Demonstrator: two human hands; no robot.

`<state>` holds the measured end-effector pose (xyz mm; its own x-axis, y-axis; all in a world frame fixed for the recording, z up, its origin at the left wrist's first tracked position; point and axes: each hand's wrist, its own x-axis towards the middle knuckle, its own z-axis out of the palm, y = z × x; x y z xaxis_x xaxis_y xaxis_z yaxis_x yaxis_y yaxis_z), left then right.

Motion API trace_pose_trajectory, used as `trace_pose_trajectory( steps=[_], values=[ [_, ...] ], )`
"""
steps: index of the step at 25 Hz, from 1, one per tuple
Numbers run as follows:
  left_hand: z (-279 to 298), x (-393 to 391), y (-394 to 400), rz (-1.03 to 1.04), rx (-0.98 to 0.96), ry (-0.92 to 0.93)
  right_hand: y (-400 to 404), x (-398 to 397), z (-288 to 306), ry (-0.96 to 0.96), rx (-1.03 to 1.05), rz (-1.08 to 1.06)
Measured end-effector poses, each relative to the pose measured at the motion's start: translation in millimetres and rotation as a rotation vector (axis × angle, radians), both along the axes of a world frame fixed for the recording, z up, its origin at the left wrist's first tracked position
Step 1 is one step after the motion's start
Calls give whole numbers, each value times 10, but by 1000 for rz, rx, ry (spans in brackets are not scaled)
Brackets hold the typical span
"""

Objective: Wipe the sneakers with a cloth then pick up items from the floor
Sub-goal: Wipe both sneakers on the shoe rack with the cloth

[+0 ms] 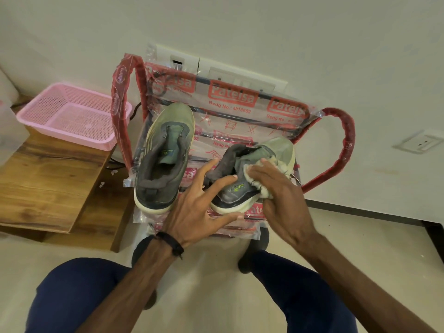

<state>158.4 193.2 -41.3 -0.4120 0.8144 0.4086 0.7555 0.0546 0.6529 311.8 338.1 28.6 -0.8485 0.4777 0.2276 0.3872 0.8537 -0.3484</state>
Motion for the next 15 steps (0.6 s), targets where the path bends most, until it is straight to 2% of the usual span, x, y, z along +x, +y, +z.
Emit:
trace_pose_trajectory(
  steps=[2,4,5,8,10,13,15],
  values=[
    [13,-32,-14,4,34,-96,-319,83,18,-9,40,169],
    [23,-43,-5,9,50,-148,-326,107,24,-52,179,303],
    [18,-38,9,14,47,-163,-201,83,6,-51,206,283],
    [8,-28,50,29,50,-193,18,-40,40,-12,76,-13],
    [19,-42,63,32,58,-207,-142,-65,47,8,111,63],
    [24,-70,65,52,95,-222,-435,-37,18,-64,311,379],
    [33,-65,104,48,118,-269,-361,-42,-8,-32,310,328]
  ],
)
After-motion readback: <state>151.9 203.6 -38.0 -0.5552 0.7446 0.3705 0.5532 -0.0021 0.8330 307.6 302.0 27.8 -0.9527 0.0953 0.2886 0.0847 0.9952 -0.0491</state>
